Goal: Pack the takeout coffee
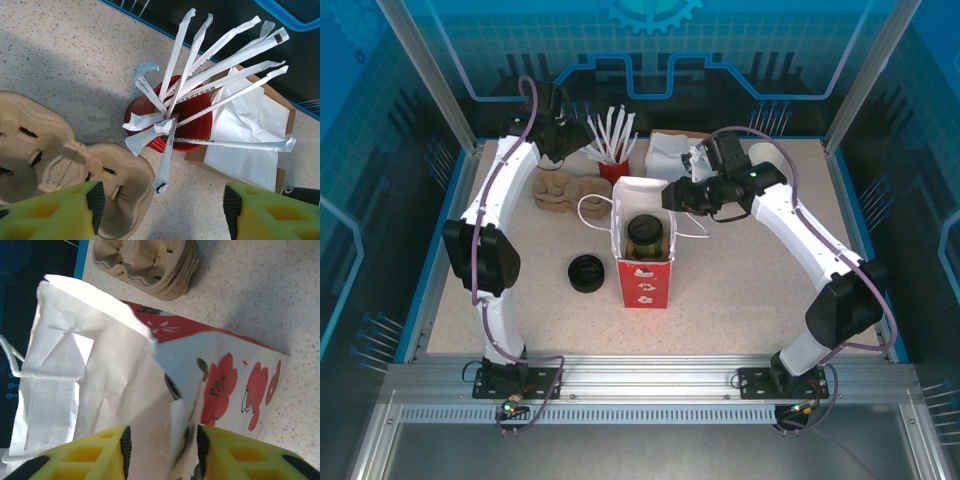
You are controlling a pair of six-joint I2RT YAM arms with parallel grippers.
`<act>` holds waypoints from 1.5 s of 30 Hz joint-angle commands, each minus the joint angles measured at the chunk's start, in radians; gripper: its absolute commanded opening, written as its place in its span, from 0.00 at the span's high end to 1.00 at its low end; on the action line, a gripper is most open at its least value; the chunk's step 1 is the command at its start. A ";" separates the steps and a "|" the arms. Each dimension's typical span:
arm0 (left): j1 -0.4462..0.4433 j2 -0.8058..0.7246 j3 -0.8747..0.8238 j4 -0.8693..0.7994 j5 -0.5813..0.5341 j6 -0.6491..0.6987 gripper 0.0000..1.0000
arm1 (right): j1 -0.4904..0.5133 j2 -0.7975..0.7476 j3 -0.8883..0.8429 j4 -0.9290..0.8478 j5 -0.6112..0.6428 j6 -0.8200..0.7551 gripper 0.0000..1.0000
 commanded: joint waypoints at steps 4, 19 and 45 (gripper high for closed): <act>-0.007 0.020 0.005 -0.006 0.039 0.013 0.43 | 0.005 0.000 0.102 -0.043 0.028 -0.040 0.52; -0.052 0.112 0.068 -0.049 0.031 0.044 0.46 | -0.059 -0.020 0.228 -0.096 0.037 -0.116 0.48; -0.066 0.173 0.108 -0.048 -0.030 0.050 0.69 | -0.109 -0.118 0.111 -0.053 0.057 -0.079 0.48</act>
